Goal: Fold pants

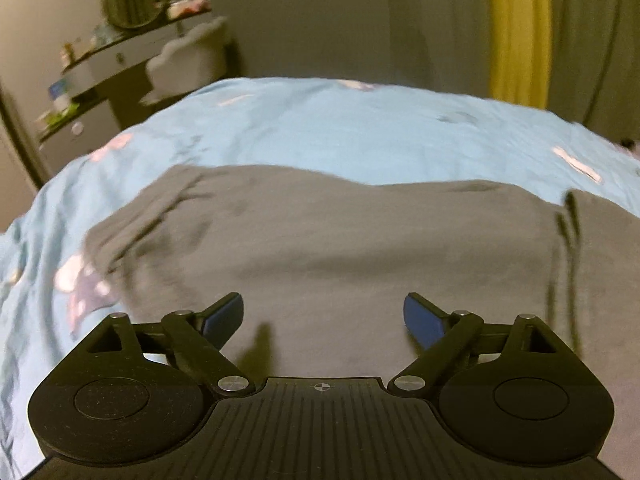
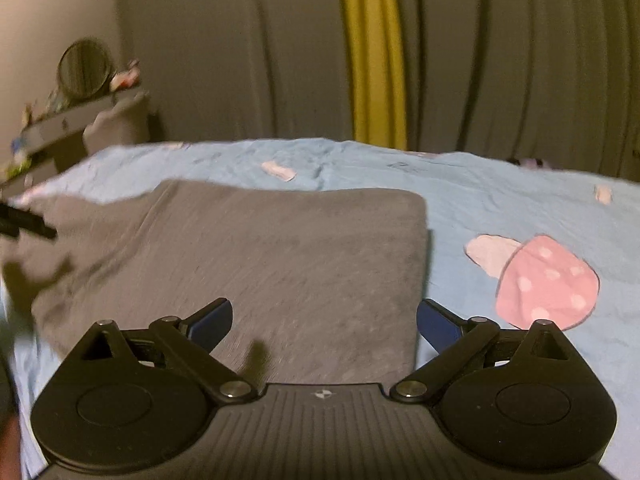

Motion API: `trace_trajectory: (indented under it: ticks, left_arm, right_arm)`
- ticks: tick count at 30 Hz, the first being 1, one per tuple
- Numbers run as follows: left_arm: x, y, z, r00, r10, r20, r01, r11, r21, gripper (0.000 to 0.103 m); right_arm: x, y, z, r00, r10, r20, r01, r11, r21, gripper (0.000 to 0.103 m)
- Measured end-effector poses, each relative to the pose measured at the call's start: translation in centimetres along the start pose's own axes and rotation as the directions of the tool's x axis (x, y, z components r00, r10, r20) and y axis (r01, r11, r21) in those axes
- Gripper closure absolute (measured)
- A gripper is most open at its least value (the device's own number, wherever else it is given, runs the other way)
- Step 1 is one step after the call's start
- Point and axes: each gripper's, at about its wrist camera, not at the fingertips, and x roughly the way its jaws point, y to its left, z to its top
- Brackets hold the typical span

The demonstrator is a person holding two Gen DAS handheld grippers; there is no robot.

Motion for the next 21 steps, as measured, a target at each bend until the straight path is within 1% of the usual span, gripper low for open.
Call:
trace_trajectory:
  ticks: [2, 4, 6, 8, 9, 11, 13, 14, 15, 17, 18, 20, 21]
  left_arm:
    - [0.3, 3.1, -0.6, 1.000, 0.005, -0.018, -0.007, 0.997, -0.073, 0.008]
    - [0.5, 6.5, -1.2, 1.000, -0.007, -0.026, 0.002, 0.985, -0.174, 0.008]
    - [0.6, 9.4, -1.7, 1.000, -0.002, -0.027, -0.005, 0.968, -0.250, 0.009]
    - [1.1, 12.0, -2.2, 1.000, -0.017, -0.026, 0.008, 0.949, -0.316, 0.012]
    - [1.4, 13.2, -2.4, 0.999, -0.033, -0.027, 0.021, 0.935, -0.355, 0.016]
    - [2.0, 15.4, -2.9, 0.996, -0.082, -0.021, 0.065, 0.895, -0.441, 0.017]
    - [2.8, 17.2, -3.3, 0.994, -0.110, -0.009, 0.089, 0.843, -0.530, 0.018]
    - [3.2, 17.6, -3.2, 0.993, -0.118, -0.006, 0.094, 0.822, -0.561, 0.018]
    - [3.8, 18.4, -3.2, 0.991, -0.134, -0.002, 0.106, 0.792, -0.601, 0.019]
    - [4.9, 19.3, -3.2, 0.984, -0.178, 0.014, 0.144, 0.744, -0.652, 0.023]
    - [5.3, 19.7, -3.1, 0.981, -0.191, 0.029, 0.162, 0.728, -0.666, 0.025]
    - [5.9, 20.2, -2.7, 0.976, -0.213, 0.046, 0.186, 0.705, -0.685, 0.025]
    - [6.3, 20.5, -2.5, 0.971, -0.231, 0.062, 0.208, 0.690, -0.693, 0.027]
  right_arm:
    - [0.8, 0.6, -0.4, 0.998, -0.018, -0.052, 0.016, 0.999, -0.033, 0.004]
    - [1.4, 0.9, -0.7, 0.996, -0.028, -0.087, 0.023, 0.998, -0.050, 0.004]
    - [1.4, 1.3, -0.8, 0.995, -0.040, -0.087, 0.035, 0.998, -0.059, 0.004]
    - [1.3, 1.4, -0.9, 0.995, -0.046, -0.086, 0.041, 0.997, -0.059, 0.004]
    - [1.3, 1.5, -1.0, 0.995, -0.049, -0.087, 0.044, 0.997, -0.058, 0.004]
    - [1.3, 1.6, -1.1, 0.995, -0.053, -0.089, 0.048, 0.997, -0.058, 0.004]
    - [1.5, 1.6, -1.1, 0.994, -0.055, -0.091, 0.050, 0.997, -0.053, 0.004]
    - [1.5, 1.6, -1.2, 0.994, -0.055, -0.091, 0.051, 0.998, -0.048, 0.004]
    - [1.6, 1.5, -1.2, 0.994, -0.055, -0.092, 0.052, 0.998, -0.043, 0.004]
    - [1.8, 1.4, -1.2, 0.994, -0.056, -0.092, 0.053, 0.998, -0.035, 0.004]
    - [1.8, 1.4, -1.3, 0.994, -0.056, -0.091, 0.053, 0.998, -0.034, 0.004]
    - [1.9, 1.4, -1.4, 0.995, -0.055, -0.089, 0.052, 0.998, -0.031, 0.004]
    - [1.9, 1.4, -1.4, 0.995, -0.055, -0.088, 0.052, 0.998, -0.029, 0.004]
